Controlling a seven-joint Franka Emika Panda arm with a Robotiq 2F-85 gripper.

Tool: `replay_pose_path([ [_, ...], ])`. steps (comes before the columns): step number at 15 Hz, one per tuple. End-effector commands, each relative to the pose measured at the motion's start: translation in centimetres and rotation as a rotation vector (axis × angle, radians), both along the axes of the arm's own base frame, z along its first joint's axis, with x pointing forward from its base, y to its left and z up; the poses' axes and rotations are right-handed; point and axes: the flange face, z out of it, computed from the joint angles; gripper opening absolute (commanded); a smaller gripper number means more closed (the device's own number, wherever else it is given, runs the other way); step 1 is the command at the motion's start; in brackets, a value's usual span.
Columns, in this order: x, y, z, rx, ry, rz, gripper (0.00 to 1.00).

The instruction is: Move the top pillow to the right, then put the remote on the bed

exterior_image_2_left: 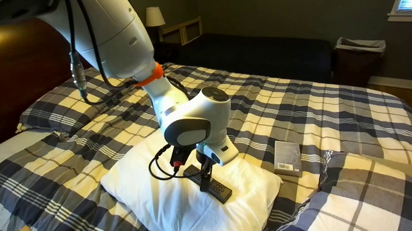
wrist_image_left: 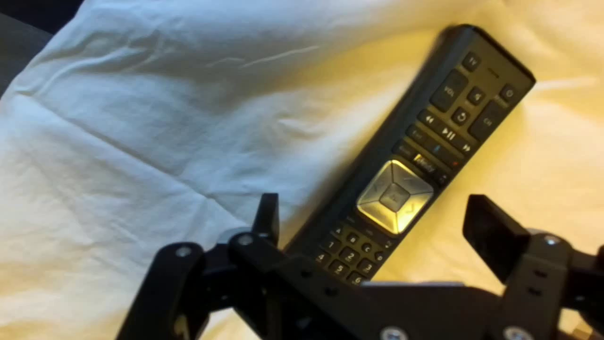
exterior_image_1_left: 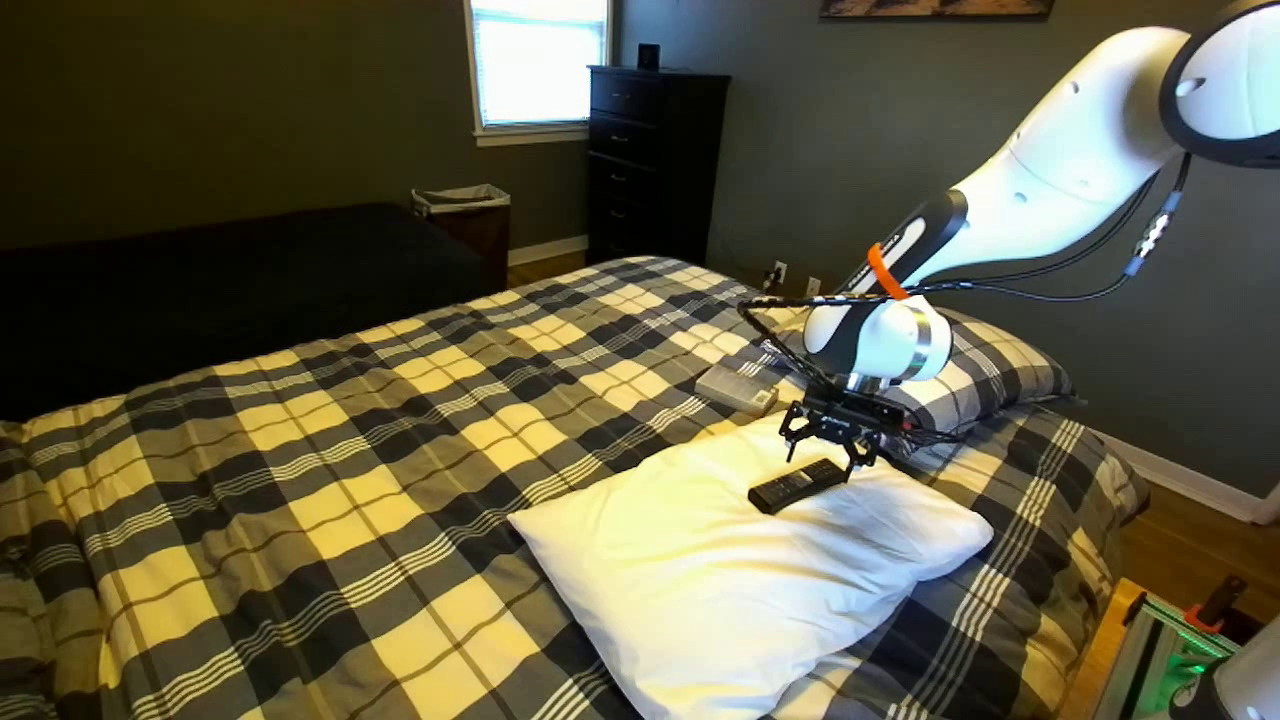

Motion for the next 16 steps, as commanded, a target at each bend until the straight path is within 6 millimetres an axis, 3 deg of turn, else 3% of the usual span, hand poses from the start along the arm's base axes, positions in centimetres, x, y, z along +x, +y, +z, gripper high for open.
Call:
replay_pose_path([
  [1,1.7,0.2,-1.9,0.002,-0.002,-0.003,1.0],
  [11,3.5,0.9,-5.0,0.01,0.019,-0.033,1.0],
  [12,3.6,0.9,-5.2,0.011,0.021,-0.036,0.75],
  [13,3.6,0.9,-5.3,0.01,0.022,-0.041,0.74],
  [16,3.7,0.7,-5.2,0.0,0.02,-0.055,0.5],
])
